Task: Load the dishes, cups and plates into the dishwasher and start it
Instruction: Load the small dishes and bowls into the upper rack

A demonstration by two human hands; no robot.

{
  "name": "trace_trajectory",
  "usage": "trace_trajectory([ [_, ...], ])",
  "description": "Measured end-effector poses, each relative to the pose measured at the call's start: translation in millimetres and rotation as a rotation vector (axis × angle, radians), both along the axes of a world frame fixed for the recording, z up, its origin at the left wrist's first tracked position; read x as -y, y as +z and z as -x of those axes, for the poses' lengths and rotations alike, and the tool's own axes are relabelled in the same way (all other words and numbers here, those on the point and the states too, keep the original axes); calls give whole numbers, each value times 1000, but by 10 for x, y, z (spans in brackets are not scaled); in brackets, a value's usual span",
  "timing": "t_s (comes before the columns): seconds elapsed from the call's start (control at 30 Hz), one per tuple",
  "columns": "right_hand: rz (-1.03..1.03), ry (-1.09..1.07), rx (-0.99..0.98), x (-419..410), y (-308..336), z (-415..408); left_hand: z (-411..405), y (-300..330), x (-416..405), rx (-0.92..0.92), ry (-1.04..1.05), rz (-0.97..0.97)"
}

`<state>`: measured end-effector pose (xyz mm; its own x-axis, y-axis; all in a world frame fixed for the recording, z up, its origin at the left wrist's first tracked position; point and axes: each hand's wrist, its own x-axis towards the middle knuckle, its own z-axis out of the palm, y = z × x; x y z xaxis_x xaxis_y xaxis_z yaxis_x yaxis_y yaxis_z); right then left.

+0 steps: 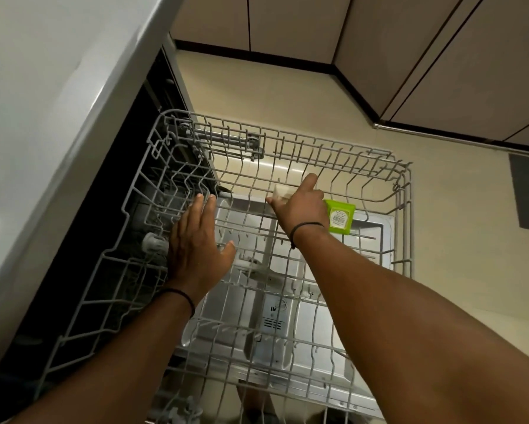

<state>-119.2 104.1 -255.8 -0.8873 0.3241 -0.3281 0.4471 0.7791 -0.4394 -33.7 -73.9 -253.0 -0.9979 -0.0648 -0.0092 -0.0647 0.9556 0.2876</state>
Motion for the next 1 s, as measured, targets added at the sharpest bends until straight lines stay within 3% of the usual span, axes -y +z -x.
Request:
trace_trajectory([
  [0.23,-253,304,-124,-162,637,-487,-188,583,-241,88,53,26],
  [0.37,-289,503,-295,-154,1151,-744,-456,1197,-356,62,114,-9],
  [0.5,-287,646,-430,-50,1818,-939,-887,1888,-437,2,167,75],
  [0.77,-90,1067,-649,683,3278,-1705,-2279,3232,145,-178,585,282],
  [1.0,3,1363,-660,1598,3687,-2672,-3866,3701,781,-201,999,308],
])
